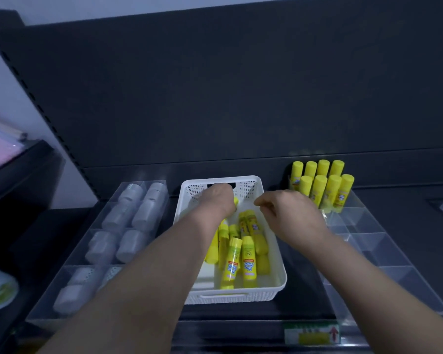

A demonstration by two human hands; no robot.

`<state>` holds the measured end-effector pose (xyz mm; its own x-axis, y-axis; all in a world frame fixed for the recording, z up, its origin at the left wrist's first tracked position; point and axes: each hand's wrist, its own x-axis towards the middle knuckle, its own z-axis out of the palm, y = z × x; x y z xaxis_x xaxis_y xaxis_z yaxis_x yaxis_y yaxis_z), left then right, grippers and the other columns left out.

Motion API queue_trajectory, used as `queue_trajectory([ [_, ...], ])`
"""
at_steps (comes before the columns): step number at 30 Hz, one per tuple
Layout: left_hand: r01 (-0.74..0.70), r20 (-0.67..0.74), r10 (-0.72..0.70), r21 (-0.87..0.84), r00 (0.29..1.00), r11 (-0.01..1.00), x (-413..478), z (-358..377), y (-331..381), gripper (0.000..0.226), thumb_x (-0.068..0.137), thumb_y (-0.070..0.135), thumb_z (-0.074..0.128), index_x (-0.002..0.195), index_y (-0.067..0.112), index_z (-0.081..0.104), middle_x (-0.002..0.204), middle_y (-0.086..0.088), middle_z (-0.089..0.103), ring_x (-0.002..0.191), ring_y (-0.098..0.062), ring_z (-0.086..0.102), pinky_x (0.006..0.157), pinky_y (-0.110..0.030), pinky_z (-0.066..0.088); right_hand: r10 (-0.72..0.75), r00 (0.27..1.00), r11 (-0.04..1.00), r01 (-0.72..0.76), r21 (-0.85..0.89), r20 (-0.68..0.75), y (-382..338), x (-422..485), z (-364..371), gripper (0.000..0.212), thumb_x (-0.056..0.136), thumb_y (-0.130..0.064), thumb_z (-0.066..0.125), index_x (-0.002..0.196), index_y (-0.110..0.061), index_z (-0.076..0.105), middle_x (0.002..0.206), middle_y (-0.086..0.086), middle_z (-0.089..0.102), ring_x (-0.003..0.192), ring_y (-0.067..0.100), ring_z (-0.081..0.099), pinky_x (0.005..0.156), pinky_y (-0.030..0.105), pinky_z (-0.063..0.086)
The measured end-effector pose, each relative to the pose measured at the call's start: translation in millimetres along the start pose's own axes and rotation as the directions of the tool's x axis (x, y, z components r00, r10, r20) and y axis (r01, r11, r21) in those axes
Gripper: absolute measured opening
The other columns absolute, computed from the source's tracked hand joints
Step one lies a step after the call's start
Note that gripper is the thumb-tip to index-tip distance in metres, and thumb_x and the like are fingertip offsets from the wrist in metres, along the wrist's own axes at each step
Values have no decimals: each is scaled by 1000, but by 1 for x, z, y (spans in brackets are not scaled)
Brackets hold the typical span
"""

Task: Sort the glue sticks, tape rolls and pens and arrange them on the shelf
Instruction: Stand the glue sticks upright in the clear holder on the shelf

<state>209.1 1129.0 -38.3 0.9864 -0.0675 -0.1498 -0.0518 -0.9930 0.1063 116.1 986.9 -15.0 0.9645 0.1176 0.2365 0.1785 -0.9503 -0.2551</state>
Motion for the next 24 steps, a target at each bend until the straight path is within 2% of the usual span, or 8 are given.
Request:
queue_trajectory([
  [4, 45, -79, -55, -125, 995, 991, -5, -5, -7, 37, 87, 17, 57, 121, 7, 46, 122, -11, 59, 114, -32, 56, 76, -31, 39, -26, 999, 1000, 25, 19, 41, -4, 3, 8, 29, 92, -23, 49, 114, -33, 66, 110, -5, 69, 105, 21, 61, 82, 33, 46],
  [6, 14, -136, -41, -194, 990, 981, -11, -9, -18, 41, 86, 18, 55, 123, 8, 43, 116, -11, 61, 109, -33, 57, 74, -31, 37, -20, 998, 1000, 20, -2, 57, -7, 5, 13, 30, 93, -23, 48, 116, -34, 65, 111, -6, 69, 106, 20, 60, 80, 31, 44],
  [10, -73, -180, 22, -283, 983, 956, -35, -18, -38, 67, 85, 20, 53, 147, 25, 28, 115, -6, 62, 112, -29, 55, 80, -31, 39, 11, 998, 999, -8, -45, 67, -13, 7, 19, 32, 92, -24, 49, 118, -37, 62, 112, -6, 68, 107, 20, 60, 76, 28, 43],
  [14, -103, -233, 34, -291, 972, 951, -52, -21, -44, 54, 86, 19, 51, 138, 28, 42, 117, -8, 62, 108, -30, 57, 77, -29, 40, 26, 997, 999, -23, -49, 73, -22, 3, 18, 32, 88, -23, 52, 113, -38, 65, 110, -7, 68, 107, 20, 60, 73, 27, 41],
  [19, -108, -236, 31, -321, 971, 941, -62, -15, -46, 49, 85, 18, 51, 132, 28, 44, 113, -7, 62, 103, -29, 57, 71, -28, 37, -16, 971, 1000, 11, 20, 240, -22, 1, 25, 31, 88, -24, 54, 112, -42, 65, 116, -1, 62, 111, 22, 54, 89, 32, 46],
  [22, -106, -240, 23, -335, 970, 936, -66, -12, -49, 48, 85, 17, 50, 131, 28, 44, 113, -6, 62, 102, -30, 57, 71, -28, 37, -138, 905, 990, 121, 69, 403, -28, -2, 25, 52, 86, -10, 49, 124, -45, 56, 122, -2, 55, 116, 20, 42, 98, 35, 38],
  [24, -98, -245, 11, -346, 969, 933, -68, -11, -52, 48, 85, 17, 50, 131, 28, 44, 112, -6, 62, 101, -30, 57, 70, -29, 38, -238, 863, 969, 244, 46, 446, -37, -4, 24, 65, 82, -3, 52, 131, -45, 48, 128, -10, 52, 119, 17, 33, 96, 35, 31],
])
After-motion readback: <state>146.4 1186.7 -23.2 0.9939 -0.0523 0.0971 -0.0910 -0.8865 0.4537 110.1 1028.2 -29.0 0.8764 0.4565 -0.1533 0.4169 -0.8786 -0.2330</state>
